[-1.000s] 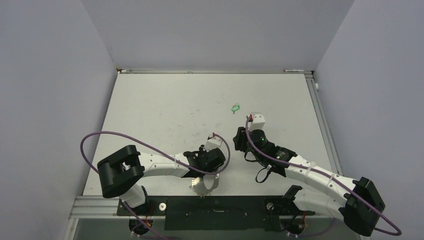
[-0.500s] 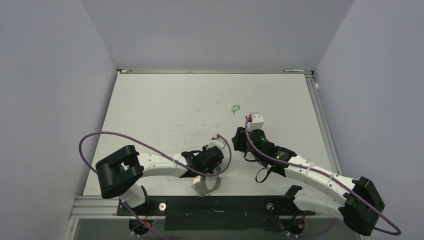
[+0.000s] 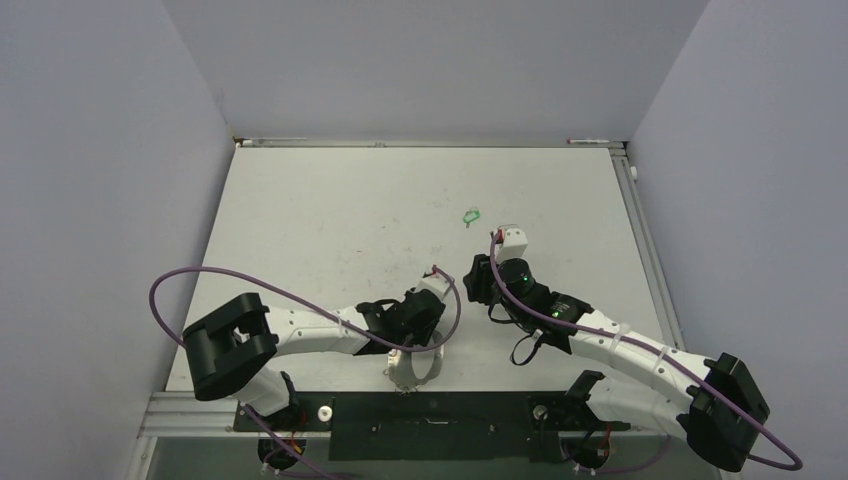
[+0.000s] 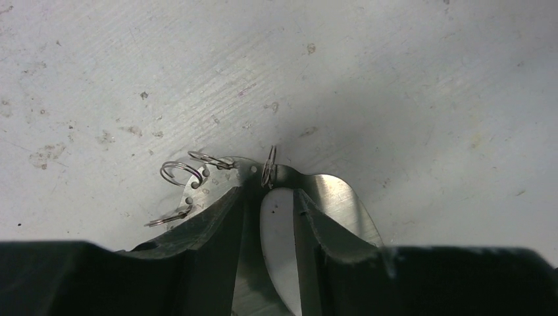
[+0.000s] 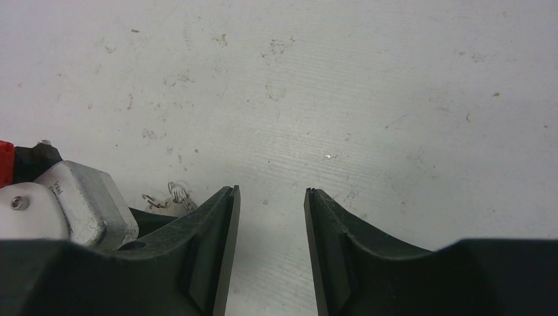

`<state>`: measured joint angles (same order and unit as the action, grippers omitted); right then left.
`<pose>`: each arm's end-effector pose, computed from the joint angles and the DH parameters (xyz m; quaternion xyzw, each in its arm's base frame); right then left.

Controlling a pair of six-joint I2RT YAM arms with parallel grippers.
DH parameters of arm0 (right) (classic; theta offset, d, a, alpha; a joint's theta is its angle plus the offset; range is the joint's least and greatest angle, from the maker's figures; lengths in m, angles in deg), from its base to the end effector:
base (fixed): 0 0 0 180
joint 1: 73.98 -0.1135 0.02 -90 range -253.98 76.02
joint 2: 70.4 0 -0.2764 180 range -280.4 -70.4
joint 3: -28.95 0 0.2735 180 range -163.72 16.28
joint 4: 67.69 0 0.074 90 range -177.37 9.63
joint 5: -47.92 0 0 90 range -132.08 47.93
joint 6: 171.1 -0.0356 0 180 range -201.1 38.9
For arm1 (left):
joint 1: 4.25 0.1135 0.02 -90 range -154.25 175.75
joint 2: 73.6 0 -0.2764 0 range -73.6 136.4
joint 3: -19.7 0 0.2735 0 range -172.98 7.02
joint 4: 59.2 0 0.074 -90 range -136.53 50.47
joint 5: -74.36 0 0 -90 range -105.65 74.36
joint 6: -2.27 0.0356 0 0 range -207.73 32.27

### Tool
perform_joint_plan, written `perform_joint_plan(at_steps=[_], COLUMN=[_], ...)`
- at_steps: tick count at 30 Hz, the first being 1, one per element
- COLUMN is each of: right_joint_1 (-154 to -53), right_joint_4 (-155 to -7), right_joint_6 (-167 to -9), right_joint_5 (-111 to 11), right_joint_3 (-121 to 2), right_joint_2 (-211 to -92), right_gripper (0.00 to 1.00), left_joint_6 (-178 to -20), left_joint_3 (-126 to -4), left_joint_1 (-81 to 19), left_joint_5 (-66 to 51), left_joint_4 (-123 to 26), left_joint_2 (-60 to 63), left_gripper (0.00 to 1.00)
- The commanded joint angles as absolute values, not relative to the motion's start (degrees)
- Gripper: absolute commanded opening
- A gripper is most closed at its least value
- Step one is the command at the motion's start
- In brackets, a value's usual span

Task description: Put the keys on the keyring

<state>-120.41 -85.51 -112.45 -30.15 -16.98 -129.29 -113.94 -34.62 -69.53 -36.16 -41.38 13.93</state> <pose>0.1688 0.1668 0.2331 -0.0626 0.8640 0.2382 0.4392 0.1386 -0.2713 0.1564 0.2542 0.8941 -0.1179 0.3493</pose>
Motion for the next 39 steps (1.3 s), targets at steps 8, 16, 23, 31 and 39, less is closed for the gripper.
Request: perform_joint_plan(at_steps=[8,16,23,31,39], right_joint_1=[-120.1,-120.1,-120.1,-120.1,-120.1], right_joint_4=[-83.1,-83.4,-83.3,-83.8,-83.9], right_joint_6=[-112.3,-112.3,-112.5,-112.6,-112.6], right_joint_5=[-30.9,-30.7,-31.0,-31.0,-30.7], right_joint_3=[-18.5,-18.6,-18.4,-18.3,-18.1], right_joint_2=[-130.8,-130.6,-130.9,-130.1,-129.8], right_gripper=[0.42,0.42,0.42,0.42,0.42], left_joint_6=[-113.6,-113.9,-113.4,-112.4,-111.9], left_joint_3=[-35.3,-35.8,-36.1,-37.1,-36.7], left_joint_1=[-69.1,-68.8,-68.8,-68.8,-68.7], left_joint_5=[-35.2,-35.7,-34.9,-34.8,-33.1], left_joint_4=[-45.6,-45.6,-47.8,-48.5,-51.3], left_joint_2=[14.1,16.1,16.9,17.7,18.2], left_gripper=[0.28,0.24,0.2,0.16,0.03])
